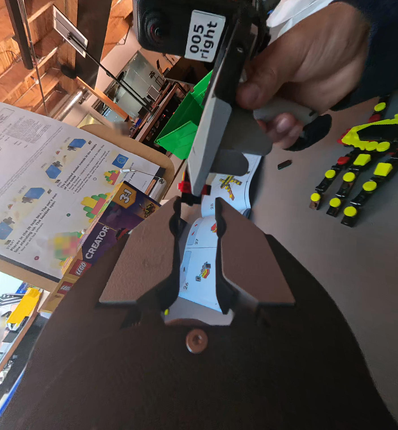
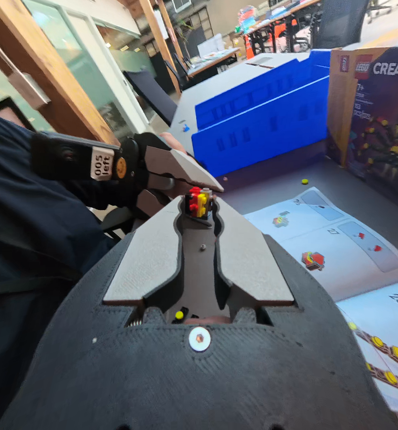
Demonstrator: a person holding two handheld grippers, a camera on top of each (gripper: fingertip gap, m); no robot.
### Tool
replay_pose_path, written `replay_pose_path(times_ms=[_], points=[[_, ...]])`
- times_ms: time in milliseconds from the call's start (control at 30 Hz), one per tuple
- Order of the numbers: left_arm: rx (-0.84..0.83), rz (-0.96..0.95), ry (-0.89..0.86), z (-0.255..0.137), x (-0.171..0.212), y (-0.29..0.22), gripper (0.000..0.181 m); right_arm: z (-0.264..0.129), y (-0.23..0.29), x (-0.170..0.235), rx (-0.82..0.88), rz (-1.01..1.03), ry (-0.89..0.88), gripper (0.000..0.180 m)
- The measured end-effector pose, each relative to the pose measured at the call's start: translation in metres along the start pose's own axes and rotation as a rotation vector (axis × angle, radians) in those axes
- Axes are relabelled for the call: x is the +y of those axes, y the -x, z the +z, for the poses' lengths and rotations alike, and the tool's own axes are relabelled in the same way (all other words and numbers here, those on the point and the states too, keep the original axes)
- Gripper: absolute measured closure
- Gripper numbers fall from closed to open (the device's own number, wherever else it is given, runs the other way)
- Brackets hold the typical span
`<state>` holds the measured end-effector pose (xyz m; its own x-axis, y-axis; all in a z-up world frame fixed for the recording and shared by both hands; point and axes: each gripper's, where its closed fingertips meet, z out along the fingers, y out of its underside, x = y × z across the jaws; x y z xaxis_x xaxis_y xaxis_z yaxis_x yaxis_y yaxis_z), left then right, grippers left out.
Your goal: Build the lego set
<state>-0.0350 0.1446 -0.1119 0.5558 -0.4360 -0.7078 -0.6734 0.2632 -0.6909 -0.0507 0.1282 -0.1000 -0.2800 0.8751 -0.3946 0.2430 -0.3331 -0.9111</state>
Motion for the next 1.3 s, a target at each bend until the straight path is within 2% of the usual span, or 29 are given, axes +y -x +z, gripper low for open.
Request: replay_pose_path(times_ms=[67, 167, 567, 667, 767, 900, 1000, 1100, 1300], points=[[-0.014, 0.026, -0.035, -0.003, -0.006, 0.001, 0.152, -0.002, 0.004, -0.003, -0.05, 0.036, -0.026, 0.16], [-0.046, 0.055, -0.071, -0.008, -0.014, 0.005, 0.161, -0.001, 0.009, -0.004, -0.105, 0.068, -0.035, 0.16], [-0.093, 0.165, -0.01, -0.006, -0.009, 0.007, 0.167, -0.002, 0.005, -0.005, -0.131, 0.158, -0.059, 0.159], [-0.084, 0.17, -0.002, -0.005, -0.007, 0.005, 0.167, -0.012, 0.002, -0.01, -0.116, 0.175, -0.061, 0.147], [-0.049, 0.15, 0.011, -0.004, -0.001, 0.004, 0.167, -0.04, -0.01, -0.02, 0.0, 0.104, -0.049, 0.148], [0.05, 0.166, 0.095, 0.004, 0.019, -0.012, 0.167, -0.086, -0.041, -0.001, 0.297, -0.157, 0.15, 0.154], [0.127, 0.179, 0.117, 0.008, 0.029, -0.028, 0.167, -0.102, -0.036, 0.047, 0.269, -0.259, 0.382, 0.157], [0.152, 0.224, 0.134, 0.01, 0.034, -0.035, 0.167, -0.116, -0.049, 0.087, 0.343, -0.367, 0.58, 0.157], [0.158, 0.405, 0.13, 0.013, 0.036, -0.05, 0.168, -0.117, -0.054, 0.108, 0.326, -0.419, 0.686, 0.157]])
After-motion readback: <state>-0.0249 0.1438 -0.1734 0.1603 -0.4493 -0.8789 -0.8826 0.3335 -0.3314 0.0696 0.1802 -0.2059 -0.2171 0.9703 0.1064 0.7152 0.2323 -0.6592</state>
